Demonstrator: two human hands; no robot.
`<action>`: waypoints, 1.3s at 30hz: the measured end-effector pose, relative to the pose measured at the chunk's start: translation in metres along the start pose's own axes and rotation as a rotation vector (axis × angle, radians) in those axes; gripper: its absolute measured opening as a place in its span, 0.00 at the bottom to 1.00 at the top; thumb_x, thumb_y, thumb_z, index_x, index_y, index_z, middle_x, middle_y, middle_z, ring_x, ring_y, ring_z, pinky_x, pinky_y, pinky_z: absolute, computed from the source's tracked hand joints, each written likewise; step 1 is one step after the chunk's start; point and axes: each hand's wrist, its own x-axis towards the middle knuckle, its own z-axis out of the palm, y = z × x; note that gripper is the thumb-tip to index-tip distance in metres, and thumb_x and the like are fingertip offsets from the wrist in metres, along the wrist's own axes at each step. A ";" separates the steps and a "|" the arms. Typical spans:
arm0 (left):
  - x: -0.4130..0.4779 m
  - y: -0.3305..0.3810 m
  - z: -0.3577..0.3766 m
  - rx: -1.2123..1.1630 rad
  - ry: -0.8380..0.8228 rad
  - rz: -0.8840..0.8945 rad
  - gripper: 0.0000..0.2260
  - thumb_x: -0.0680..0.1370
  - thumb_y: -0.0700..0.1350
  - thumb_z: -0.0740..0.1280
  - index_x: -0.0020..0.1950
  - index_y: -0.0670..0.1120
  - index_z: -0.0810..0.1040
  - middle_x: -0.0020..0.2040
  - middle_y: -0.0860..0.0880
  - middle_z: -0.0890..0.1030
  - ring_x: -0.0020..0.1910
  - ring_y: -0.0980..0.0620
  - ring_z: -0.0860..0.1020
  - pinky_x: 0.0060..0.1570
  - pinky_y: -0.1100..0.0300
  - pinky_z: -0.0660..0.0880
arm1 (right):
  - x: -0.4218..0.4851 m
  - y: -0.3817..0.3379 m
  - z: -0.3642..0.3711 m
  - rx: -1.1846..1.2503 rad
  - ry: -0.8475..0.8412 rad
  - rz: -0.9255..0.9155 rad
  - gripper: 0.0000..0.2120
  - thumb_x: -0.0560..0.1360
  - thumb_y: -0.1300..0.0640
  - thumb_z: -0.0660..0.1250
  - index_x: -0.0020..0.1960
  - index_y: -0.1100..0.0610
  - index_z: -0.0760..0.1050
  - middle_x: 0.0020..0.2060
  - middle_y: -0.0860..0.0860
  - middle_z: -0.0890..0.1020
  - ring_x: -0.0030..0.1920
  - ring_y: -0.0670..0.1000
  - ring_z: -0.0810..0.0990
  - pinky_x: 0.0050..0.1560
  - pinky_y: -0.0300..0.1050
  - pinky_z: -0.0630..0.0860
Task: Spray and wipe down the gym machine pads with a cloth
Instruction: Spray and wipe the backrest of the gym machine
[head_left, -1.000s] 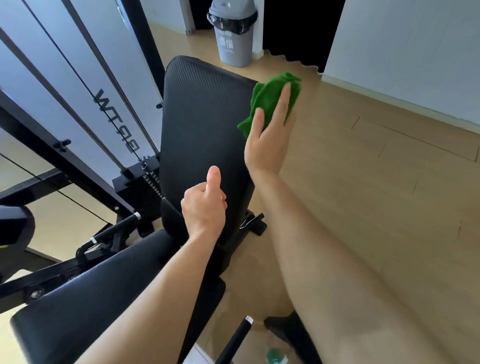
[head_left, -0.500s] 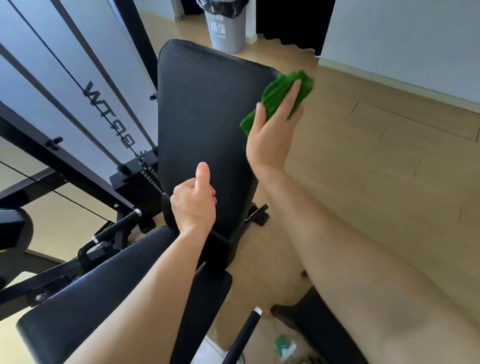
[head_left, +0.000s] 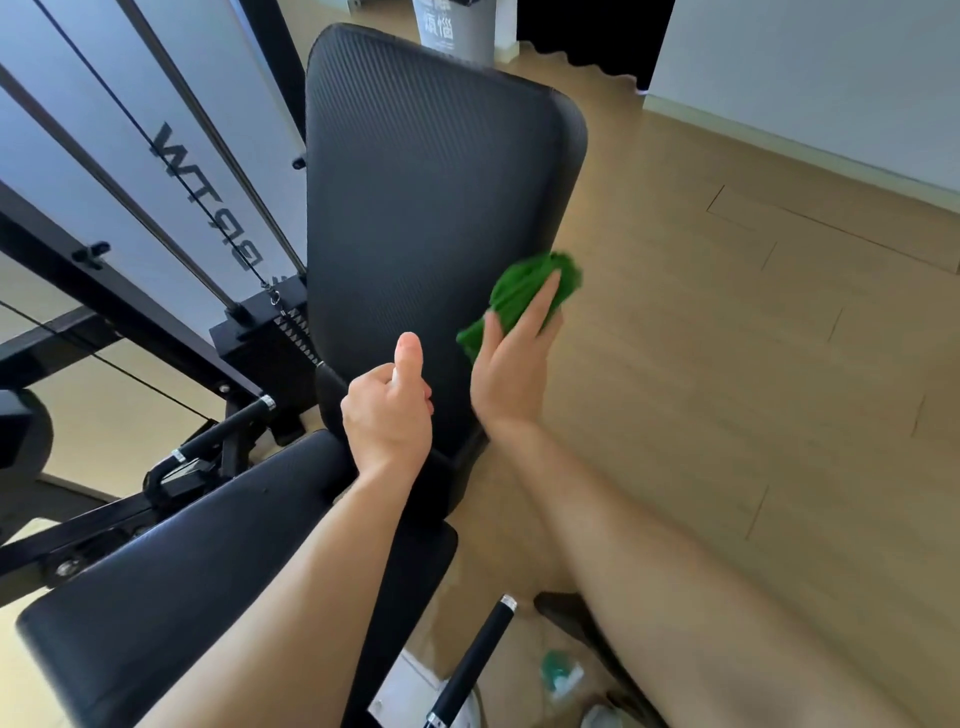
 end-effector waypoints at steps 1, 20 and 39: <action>-0.002 0.002 -0.001 -0.006 -0.002 -0.006 0.34 0.72 0.73 0.55 0.29 0.43 0.76 0.25 0.50 0.79 0.32 0.46 0.78 0.47 0.40 0.81 | 0.026 -0.018 -0.008 0.039 0.086 -0.046 0.32 0.83 0.57 0.61 0.81 0.65 0.50 0.73 0.66 0.64 0.68 0.62 0.70 0.63 0.30 0.59; -0.008 -0.065 0.016 -0.041 0.039 -0.148 0.32 0.71 0.72 0.56 0.26 0.44 0.74 0.24 0.49 0.77 0.31 0.48 0.78 0.49 0.44 0.80 | -0.104 0.095 0.045 -0.281 -0.235 0.136 0.41 0.81 0.41 0.58 0.81 0.58 0.39 0.76 0.68 0.61 0.69 0.65 0.74 0.60 0.52 0.79; 0.000 -0.040 0.011 -0.066 0.032 -0.077 0.33 0.71 0.72 0.56 0.27 0.44 0.75 0.25 0.50 0.78 0.31 0.50 0.78 0.44 0.51 0.78 | -0.085 0.057 0.032 -0.201 -0.203 0.236 0.41 0.82 0.48 0.63 0.81 0.64 0.42 0.78 0.65 0.58 0.73 0.62 0.69 0.66 0.44 0.70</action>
